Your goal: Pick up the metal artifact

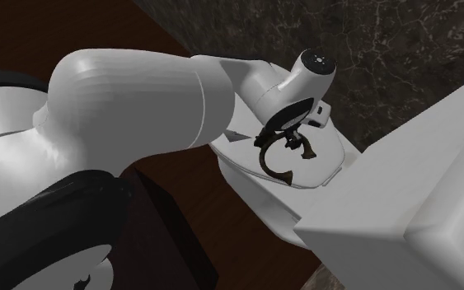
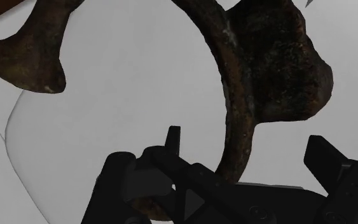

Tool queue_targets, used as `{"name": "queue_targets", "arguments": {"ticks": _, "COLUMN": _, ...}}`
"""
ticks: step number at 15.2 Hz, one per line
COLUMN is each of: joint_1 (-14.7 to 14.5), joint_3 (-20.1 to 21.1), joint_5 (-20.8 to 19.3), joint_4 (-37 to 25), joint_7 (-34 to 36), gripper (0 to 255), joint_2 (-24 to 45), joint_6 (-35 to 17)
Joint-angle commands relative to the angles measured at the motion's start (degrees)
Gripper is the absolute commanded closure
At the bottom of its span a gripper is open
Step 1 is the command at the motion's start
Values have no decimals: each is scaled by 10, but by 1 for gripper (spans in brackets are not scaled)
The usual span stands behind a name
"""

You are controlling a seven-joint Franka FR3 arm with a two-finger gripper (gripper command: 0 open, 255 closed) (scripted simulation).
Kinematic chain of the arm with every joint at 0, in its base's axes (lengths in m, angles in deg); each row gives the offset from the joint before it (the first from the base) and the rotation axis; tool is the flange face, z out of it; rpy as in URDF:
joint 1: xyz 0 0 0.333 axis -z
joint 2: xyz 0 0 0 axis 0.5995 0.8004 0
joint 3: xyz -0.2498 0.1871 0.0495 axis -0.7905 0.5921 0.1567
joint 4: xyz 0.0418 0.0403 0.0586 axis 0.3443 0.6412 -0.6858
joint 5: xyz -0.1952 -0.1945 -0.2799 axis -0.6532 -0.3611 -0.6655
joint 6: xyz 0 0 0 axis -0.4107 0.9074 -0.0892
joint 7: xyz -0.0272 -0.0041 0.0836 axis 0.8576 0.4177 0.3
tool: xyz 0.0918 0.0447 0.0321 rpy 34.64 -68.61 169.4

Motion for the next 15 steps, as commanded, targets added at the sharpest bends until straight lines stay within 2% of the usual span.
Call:
{"name": "queue_targets", "arguments": {"ticks": 1, "joint_1": 0, "joint_3": 0, "joint_5": 0, "joint_4": -4, "joint_7": 0, "gripper": 0, "joint_2": 13, "joint_6": -9}}
{"name": "queue_targets", "arguments": {"ticks": 4, "joint_1": 0, "joint_3": 1, "joint_5": 1, "joint_4": -5, "joint_7": -1, "gripper": 0, "joint_2": 21, "joint_6": -16}}
{"name": "queue_targets", "arguments": {"ticks": 5, "joint_1": 0, "joint_3": 1, "joint_5": 1, "joint_4": -4, "joint_7": -1, "gripper": 255, "joint_2": 20, "joint_6": -16}}
{"name": "queue_targets", "arguments": {"ticks": 15, "joint_1": 0, "joint_3": 0, "joint_5": 1, "joint_4": -4, "joint_7": 0, "gripper": 255, "joint_2": 15, "joint_6": -11}}
